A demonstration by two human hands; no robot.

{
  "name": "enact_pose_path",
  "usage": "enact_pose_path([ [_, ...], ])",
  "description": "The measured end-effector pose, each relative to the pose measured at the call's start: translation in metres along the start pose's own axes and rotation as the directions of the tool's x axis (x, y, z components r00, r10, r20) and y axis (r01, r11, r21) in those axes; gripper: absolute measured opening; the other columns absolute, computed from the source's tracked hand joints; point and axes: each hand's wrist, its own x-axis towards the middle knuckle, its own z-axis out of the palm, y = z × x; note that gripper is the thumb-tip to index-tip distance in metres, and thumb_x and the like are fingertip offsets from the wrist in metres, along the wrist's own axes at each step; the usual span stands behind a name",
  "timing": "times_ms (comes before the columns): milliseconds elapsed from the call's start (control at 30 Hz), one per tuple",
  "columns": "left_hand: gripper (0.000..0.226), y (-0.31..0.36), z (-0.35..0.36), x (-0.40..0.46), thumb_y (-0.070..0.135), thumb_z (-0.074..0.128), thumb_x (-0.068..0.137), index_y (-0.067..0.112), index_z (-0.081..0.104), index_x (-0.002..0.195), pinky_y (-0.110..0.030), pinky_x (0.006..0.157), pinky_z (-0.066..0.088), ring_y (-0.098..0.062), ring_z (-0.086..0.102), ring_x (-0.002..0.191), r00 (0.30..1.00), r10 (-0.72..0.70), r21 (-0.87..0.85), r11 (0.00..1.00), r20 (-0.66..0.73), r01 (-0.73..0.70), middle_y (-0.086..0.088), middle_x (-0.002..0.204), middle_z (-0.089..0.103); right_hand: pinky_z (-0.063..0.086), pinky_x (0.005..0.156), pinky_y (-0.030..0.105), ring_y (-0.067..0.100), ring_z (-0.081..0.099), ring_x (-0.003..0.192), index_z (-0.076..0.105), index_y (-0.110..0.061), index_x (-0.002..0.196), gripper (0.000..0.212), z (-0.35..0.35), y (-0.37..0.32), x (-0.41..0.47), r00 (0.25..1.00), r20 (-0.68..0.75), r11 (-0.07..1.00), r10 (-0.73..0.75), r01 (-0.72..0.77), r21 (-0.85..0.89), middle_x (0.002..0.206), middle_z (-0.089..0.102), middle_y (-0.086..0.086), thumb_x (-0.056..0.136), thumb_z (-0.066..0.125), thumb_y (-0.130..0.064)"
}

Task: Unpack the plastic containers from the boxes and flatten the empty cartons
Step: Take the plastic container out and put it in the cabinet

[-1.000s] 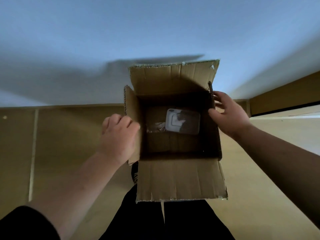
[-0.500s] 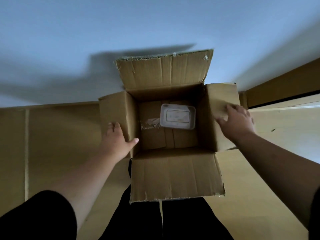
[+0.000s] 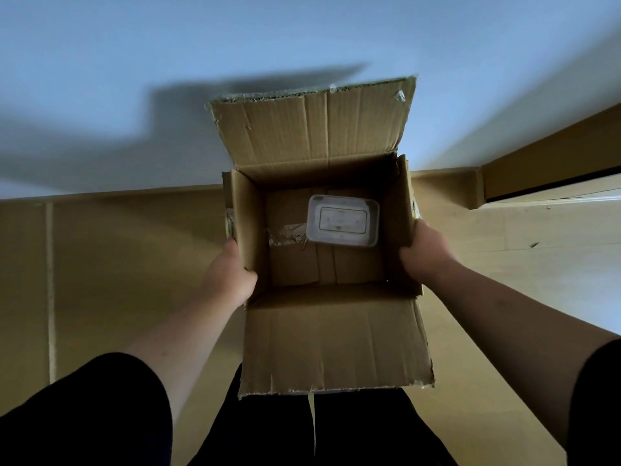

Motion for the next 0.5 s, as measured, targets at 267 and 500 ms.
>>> enact_pose_path([
  [267, 0.058, -0.01, -0.003, 0.01, 0.022, 0.068, 0.087, 0.023, 0.038, 0.137, -0.035, 0.071, 0.056, -0.022, 0.063, 0.091, 0.989, 0.105, -0.047, 0.994, 0.1, -0.1, -0.003, 0.115, 0.061, 0.055, 0.073, 0.039, 0.031, 0.064, 0.09, 0.044, -0.015, 0.134, 0.051, 0.003, 0.017, -0.01, 0.999, 0.029, 0.999, 0.042, -0.042, -0.014, 0.107, 0.067, 0.012, 0.088, 0.064, -0.025],
  [500, 0.06, 0.028, -0.008, -0.007, 0.021, 0.066, 0.088, 0.013, 0.043, 0.142, -0.045, 0.111, 0.039, -0.03, 0.04, 0.134, 0.859, 0.418, 0.136, 0.908, -0.296, -0.396, -0.01, 0.139, 0.045, 0.03, 0.117, 0.048, 0.031, 0.021, 0.147, 0.021, -0.015, 0.155, 0.076, 0.002, -0.003, -0.029, 0.974, -0.196, 0.992, -0.112, 0.12, 0.031, 0.162, 0.017, 0.007, 0.091, 0.061, -0.026],
])
